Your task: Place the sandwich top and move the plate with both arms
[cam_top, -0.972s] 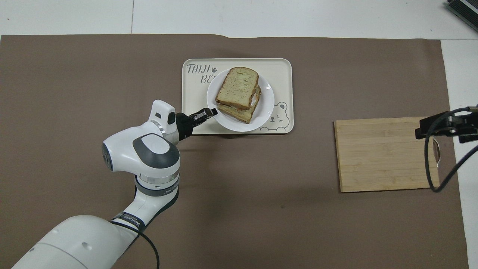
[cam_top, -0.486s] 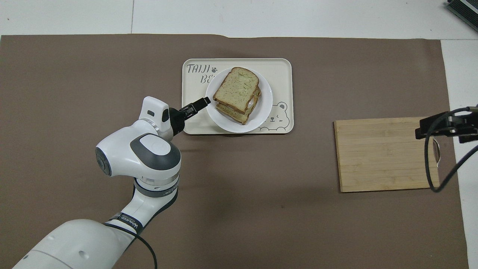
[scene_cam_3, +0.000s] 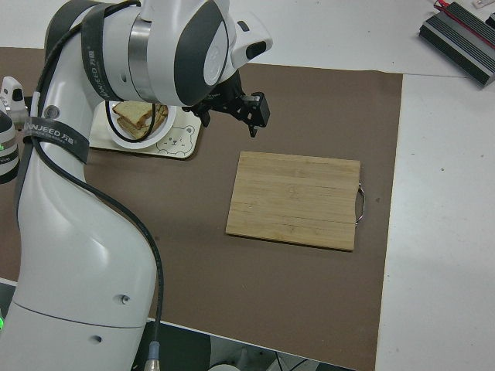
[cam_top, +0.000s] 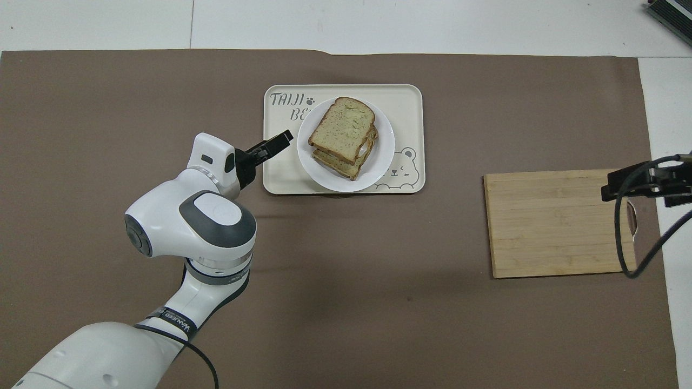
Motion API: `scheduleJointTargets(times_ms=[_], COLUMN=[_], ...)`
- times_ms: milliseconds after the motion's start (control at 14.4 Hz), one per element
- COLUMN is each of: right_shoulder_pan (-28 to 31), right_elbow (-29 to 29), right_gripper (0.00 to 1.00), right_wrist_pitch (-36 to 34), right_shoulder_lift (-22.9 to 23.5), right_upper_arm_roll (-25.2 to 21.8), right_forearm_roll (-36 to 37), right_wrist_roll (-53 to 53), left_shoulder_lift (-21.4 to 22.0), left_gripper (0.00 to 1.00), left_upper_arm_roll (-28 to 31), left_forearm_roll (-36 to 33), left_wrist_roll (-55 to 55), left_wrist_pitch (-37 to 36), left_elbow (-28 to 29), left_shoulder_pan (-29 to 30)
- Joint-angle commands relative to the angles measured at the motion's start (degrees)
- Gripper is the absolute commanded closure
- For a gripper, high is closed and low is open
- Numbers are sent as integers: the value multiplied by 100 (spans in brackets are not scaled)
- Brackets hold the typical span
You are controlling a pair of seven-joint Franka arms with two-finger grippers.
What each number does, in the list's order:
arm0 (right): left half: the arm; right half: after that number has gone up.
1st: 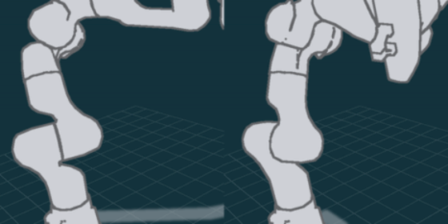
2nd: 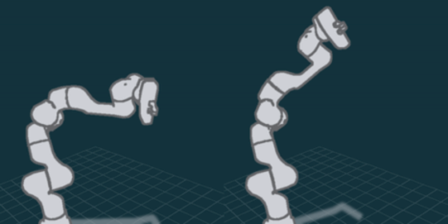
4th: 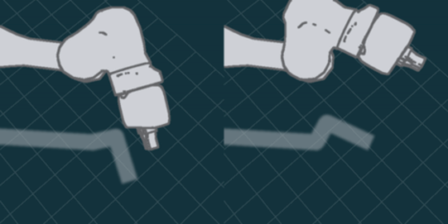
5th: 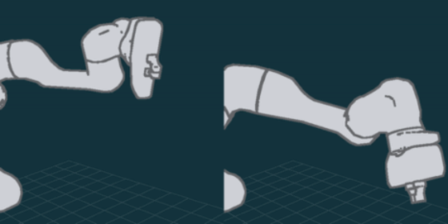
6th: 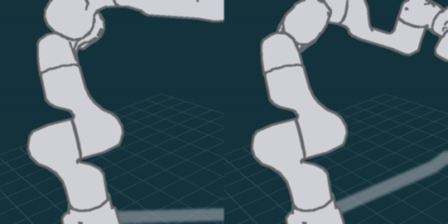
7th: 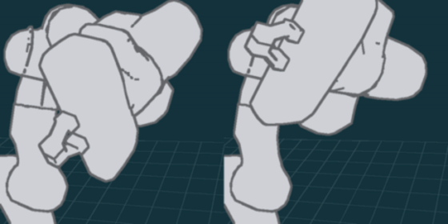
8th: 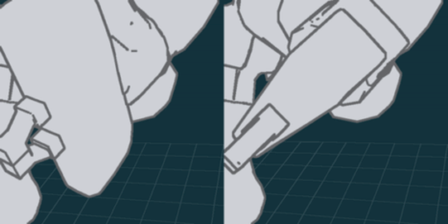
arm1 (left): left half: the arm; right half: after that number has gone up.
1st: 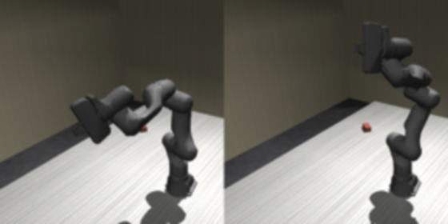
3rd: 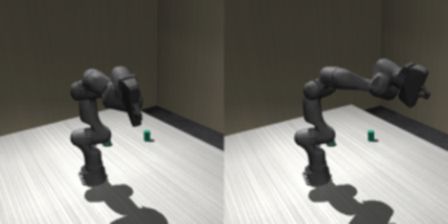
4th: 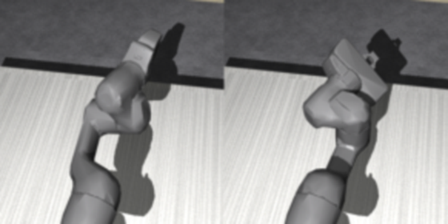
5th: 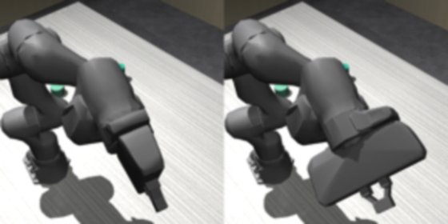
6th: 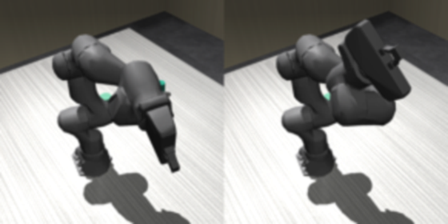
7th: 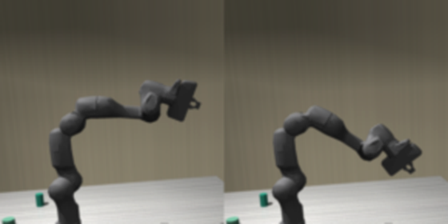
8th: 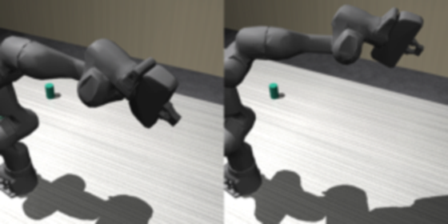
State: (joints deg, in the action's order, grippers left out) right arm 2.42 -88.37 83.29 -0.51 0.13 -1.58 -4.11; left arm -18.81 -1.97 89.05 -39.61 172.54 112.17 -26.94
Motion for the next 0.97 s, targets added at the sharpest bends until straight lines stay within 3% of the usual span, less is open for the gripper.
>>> scheduleJointTargets(times_ms=[0, 417, 625, 903], right_shoulder_pan=[30, 30, 30, 30], right_elbow=[118, 127, 127, 127], right_gripper=[0, 0, 0, 0], right_wrist_pitch=[-67, -67, -67, -67], right_shoulder_lift=[68, 68, 68, 68], right_upper_arm_roll=[5, 5, 5, 5], right_forearm_roll=[-114, -114, -114, -114], right_wrist_roll=[112, 112, 112, 112], left_shoulder_lift=[36, 97, 123, 80], left_gripper=[0, 0, 0, 0], left_upper_arm_roll=[-14, 258, 714, 1339], left_forearm_roll=[-370, -591, -932, -2221], left_wrist_roll=[-47, -29, 84, 899], left_wrist_pitch=[-141, -1019, -1766, -2847], left_elbow=[7, 7, 7, -291], left_shoulder_pan=[223, 549, 593, 602])
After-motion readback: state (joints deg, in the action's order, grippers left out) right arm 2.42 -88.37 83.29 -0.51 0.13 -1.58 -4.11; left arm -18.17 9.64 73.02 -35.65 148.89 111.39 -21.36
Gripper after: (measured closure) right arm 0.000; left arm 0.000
